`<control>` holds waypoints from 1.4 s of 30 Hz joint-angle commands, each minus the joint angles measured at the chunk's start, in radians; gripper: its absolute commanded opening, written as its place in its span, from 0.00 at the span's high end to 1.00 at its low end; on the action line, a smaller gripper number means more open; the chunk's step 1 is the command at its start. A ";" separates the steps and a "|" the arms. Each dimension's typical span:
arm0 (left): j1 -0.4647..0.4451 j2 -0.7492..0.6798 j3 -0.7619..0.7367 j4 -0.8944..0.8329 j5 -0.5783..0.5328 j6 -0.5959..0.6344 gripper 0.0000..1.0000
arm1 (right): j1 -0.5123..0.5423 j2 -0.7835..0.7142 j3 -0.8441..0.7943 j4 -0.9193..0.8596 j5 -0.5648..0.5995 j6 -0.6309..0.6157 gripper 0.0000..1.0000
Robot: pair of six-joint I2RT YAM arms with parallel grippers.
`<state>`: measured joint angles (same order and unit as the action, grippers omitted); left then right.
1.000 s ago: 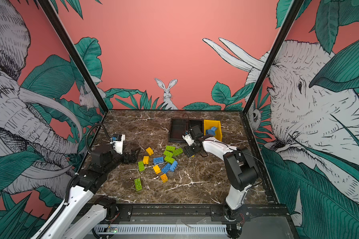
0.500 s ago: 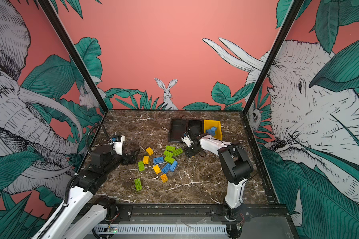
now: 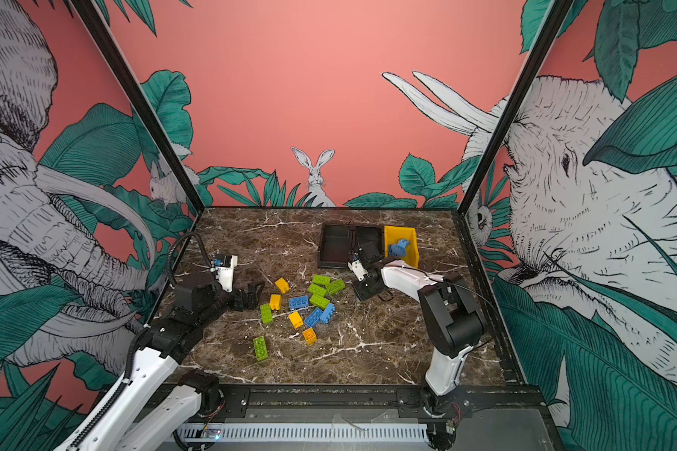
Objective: Sort the legos into containers by color
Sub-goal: 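Lower the right gripper onto a yellow brick and grasp it, then carry the yellow brick into the black bin nearest the yellow bin and release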
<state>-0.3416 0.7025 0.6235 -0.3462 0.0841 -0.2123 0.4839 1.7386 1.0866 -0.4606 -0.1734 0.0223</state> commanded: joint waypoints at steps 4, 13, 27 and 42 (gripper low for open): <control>-0.003 0.002 0.008 0.019 0.002 0.011 0.01 | -0.037 -0.146 -0.017 0.031 -0.054 0.074 0.75; -0.003 0.028 -0.006 0.057 0.022 0.003 0.01 | -0.101 -0.212 0.088 0.004 -0.088 0.099 0.78; -0.003 0.016 -0.058 0.092 0.048 -0.032 0.01 | -0.153 0.146 0.447 0.025 0.081 0.179 0.78; -0.003 -0.008 -0.058 0.066 0.017 -0.016 0.01 | -0.179 0.212 0.492 0.030 0.092 0.194 0.39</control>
<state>-0.3416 0.7120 0.5724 -0.2718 0.1139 -0.2359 0.3080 1.9884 1.5715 -0.4274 -0.0837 0.2203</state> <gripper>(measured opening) 0.992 0.608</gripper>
